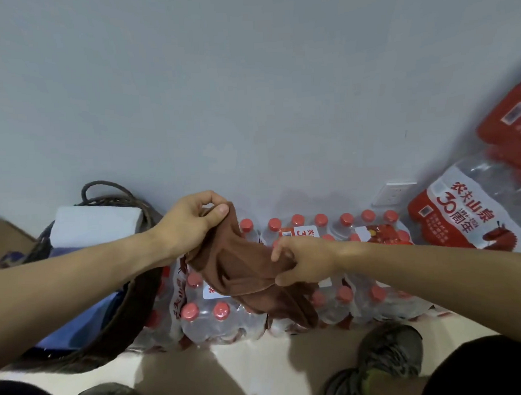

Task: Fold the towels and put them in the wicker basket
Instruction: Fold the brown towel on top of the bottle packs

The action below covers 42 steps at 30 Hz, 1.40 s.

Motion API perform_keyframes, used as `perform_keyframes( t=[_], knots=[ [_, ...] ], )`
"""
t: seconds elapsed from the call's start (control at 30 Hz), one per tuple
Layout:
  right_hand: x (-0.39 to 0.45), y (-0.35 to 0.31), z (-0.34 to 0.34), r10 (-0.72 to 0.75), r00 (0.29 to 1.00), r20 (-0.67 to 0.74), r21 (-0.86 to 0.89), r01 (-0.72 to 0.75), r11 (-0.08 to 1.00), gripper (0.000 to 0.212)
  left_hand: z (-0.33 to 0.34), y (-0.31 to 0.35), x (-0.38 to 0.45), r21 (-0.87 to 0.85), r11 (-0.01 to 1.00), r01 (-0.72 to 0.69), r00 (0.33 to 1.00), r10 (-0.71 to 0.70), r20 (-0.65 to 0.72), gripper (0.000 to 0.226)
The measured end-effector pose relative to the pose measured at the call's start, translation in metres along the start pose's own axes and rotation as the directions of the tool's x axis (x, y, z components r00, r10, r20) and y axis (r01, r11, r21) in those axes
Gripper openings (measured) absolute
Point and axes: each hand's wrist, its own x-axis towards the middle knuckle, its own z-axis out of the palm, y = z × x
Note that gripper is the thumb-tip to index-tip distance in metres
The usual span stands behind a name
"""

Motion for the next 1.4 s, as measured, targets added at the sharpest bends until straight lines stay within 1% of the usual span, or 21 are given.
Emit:
perform_keyframes(
  t=[0.03, 0.1, 0.13, 0.2, 0.27, 0.33, 0.4, 0.47, 0.53, 0.6, 0.7, 0.73, 0.8, 0.9, 1.03, 1.1, 1.17, 1.23, 1.3, 1.37, 1.4],
  knots=[
    [0.000, -0.005, -0.004, 0.016, 0.999, -0.048, 0.020, -0.015, 1.000, 0.048, 0.000, 0.003, -0.001, -0.005, 1.000, -0.006, 1.000, 0.006, 0.023, 0.016],
    [0.000, -0.016, -0.013, 0.034, 0.993, -0.113, 0.015, -0.033, 0.999, 0.062, 0.000, 0.011, -0.006, -0.004, 1.000, -0.028, 0.998, 0.028, 0.063, 0.015],
    [0.000, -0.021, -0.017, 0.007, 0.991, -0.134, 0.009, -0.006, 1.000, 0.070, 0.000, 0.017, -0.007, 0.002, 0.999, -0.049, 0.994, 0.048, 0.093, 0.015],
    [-0.002, -0.035, -0.023, -0.137, 0.977, -0.162, 0.095, 0.154, 0.984, 0.083, -0.002, 0.029, -0.011, 0.036, 0.993, -0.113, 0.979, 0.106, 0.172, 0.013],
    [-0.004, -0.050, -0.028, -0.278, 0.942, -0.190, 0.182, 0.312, 0.933, 0.085, -0.004, 0.041, -0.016, 0.049, 0.986, -0.162, 0.960, 0.146, 0.240, 0.013],
    [-0.006, -0.062, -0.029, -0.359, 0.900, -0.246, 0.223, 0.413, 0.883, 0.074, -0.006, 0.050, -0.019, 0.014, 0.984, -0.176, 0.940, 0.164, 0.298, 0.014],
    [-0.007, -0.069, -0.027, -0.378, 0.862, -0.339, 0.273, 0.475, 0.837, 0.054, -0.008, 0.056, -0.023, 0.014, 0.979, -0.203, 0.921, 0.186, 0.344, 0.015],
    [-0.010, -0.071, -0.026, -0.362, 0.846, -0.391, 0.287, 0.486, 0.825, 0.039, -0.014, 0.059, -0.027, 0.031, 0.972, -0.232, 0.921, 0.209, 0.328, 0.016],
    [-0.012, -0.069, -0.028, -0.347, 0.855, -0.386, 0.335, 0.480, 0.811, 0.028, -0.024, 0.059, -0.027, 0.059, 0.967, -0.246, 0.939, 0.223, 0.261, 0.017],
    [-0.014, -0.066, -0.030, -0.334, 0.869, -0.364, 0.399, 0.470, 0.788, 0.025, -0.034, 0.053, -0.024, 0.109, 0.965, -0.241, 0.956, 0.216, 0.198, 0.016],
    [-0.018, -0.064, -0.034, -0.330, 0.887, -0.324, 0.377, 0.441, 0.815, 0.025, -0.044, 0.041, -0.018, 0.219, 0.951, -0.220, 0.974, 0.201, 0.107, 0.016],
    [-0.020, -0.062, -0.036, -0.332, 0.901, -0.278, 0.353, 0.418, 0.837, 0.026, -0.046, 0.036, -0.016, 0.262, 0.941, -0.212, 0.977, 0.200, 0.073, 0.017],
    [-0.026, -0.057, -0.040, -0.287, 0.951, -0.118, 0.280, 0.309, 0.909, 0.030, -0.050, 0.027, -0.012, 0.382, 0.904, -0.190, 0.980, 0.200, 0.015, 0.017],
    [-0.034, -0.045, -0.047, -0.141, 0.981, 0.130, 0.204, 0.113, 0.973, 0.035, -0.054, 0.016, -0.007, 0.545, 0.827, -0.137, 0.980, 0.194, -0.049, 0.017],
    [-0.045, -0.029, -0.057, -0.109, 0.973, 0.202, 0.309, 0.043, 0.950, 0.019, -0.058, 0.007, -0.002, 0.674, 0.737, -0.060, 0.997, 0.071, 0.011, 0.025],
    [-0.050, -0.020, -0.066, -0.112, 0.966, 0.234, 0.390, 0.012, 0.921, 0.008, -0.056, 0.003, -0.002, 0.634, 0.772, -0.039, 0.995, -0.027, 0.093, 0.021],
    [-0.055, -0.010, -0.074, -0.128, 0.942, 0.309, 0.496, -0.044, 0.867, 0.016, -0.052, -0.005, -0.002, 0.597, 0.802, -0.029, 0.982, -0.089, 0.168, 0.014],
    [-0.059, 0.000, -0.075, -0.117, 0.928, 0.354, 0.502, -0.083, 0.861, 0.020, -0.044, -0.013, -0.002, 0.530, 0.848, 0.014, 0.968, -0.145, 0.206, 0.014],
    [-0.059, 0.014, -0.070, -0.086, 0.931, 0.354, 0.490, -0.106, 0.865, 0.039, -0.034, -0.019, 0.001, 0.398, 0.912, 0.103, 0.969, -0.183, 0.169, 0.021],
    [-0.057, 0.026, -0.065, -0.057, 0.941, 0.333, 0.515, -0.131, 0.847, 0.044, -0.025, -0.023, 0.006, 0.232, 0.952, 0.198, 0.968, -0.227, 0.103, 0.027],
    [-0.056, 0.032, -0.062, -0.060, 0.942, 0.332, 0.541, -0.138, 0.830, 0.044, -0.022, -0.026, 0.008, 0.196, 0.956, 0.217, 0.970, -0.233, 0.063, 0.028]
  ],
)
